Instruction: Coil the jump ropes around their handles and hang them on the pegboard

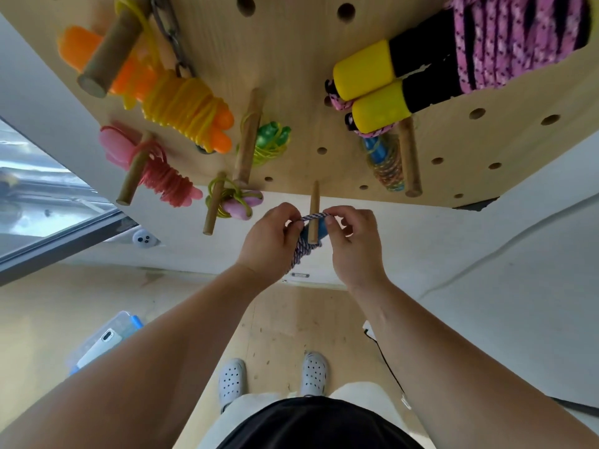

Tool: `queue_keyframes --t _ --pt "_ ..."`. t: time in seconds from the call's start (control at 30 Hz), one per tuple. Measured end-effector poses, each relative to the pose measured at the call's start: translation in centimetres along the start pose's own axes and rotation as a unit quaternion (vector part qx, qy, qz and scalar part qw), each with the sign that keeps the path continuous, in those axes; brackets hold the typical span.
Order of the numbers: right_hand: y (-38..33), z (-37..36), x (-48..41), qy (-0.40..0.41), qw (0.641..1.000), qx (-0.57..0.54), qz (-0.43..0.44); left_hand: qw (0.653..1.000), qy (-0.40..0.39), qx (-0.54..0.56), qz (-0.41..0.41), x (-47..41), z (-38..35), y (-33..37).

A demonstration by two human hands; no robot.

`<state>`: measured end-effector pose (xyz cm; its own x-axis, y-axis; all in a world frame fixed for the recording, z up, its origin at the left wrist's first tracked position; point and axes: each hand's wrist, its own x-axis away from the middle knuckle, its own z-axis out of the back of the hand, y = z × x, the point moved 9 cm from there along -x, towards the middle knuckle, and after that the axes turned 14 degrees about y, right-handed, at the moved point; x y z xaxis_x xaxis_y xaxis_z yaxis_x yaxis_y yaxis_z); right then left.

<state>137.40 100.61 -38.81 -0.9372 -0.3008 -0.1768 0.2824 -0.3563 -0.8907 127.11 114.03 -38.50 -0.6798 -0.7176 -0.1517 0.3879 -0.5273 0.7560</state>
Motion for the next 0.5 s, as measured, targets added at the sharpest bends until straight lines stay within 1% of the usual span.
queue_keyframes --t 0.1,0.23,0.37,0.5 --pt "-0.2 -0.5 -1.6 0.003 1.000 0.013 -0.002 1.000 0.006 0.001 0.019 -1.5 0.0 -0.3" --pt "0.1 -1.1 -2.7 0.002 0.999 0.003 -0.040 0.999 0.018 0.012 0.046 -2.9 -0.4 -0.6" --pt "-0.2 -1.1 -3.7 0.023 0.998 0.008 -0.060 0.997 0.048 0.003 0.055 -3.9 -0.4 -0.2" --pt "-0.4 -0.7 -4.5 0.056 0.994 0.035 -0.089 0.991 0.078 0.005 0.110 -4.6 -0.5 -0.8"
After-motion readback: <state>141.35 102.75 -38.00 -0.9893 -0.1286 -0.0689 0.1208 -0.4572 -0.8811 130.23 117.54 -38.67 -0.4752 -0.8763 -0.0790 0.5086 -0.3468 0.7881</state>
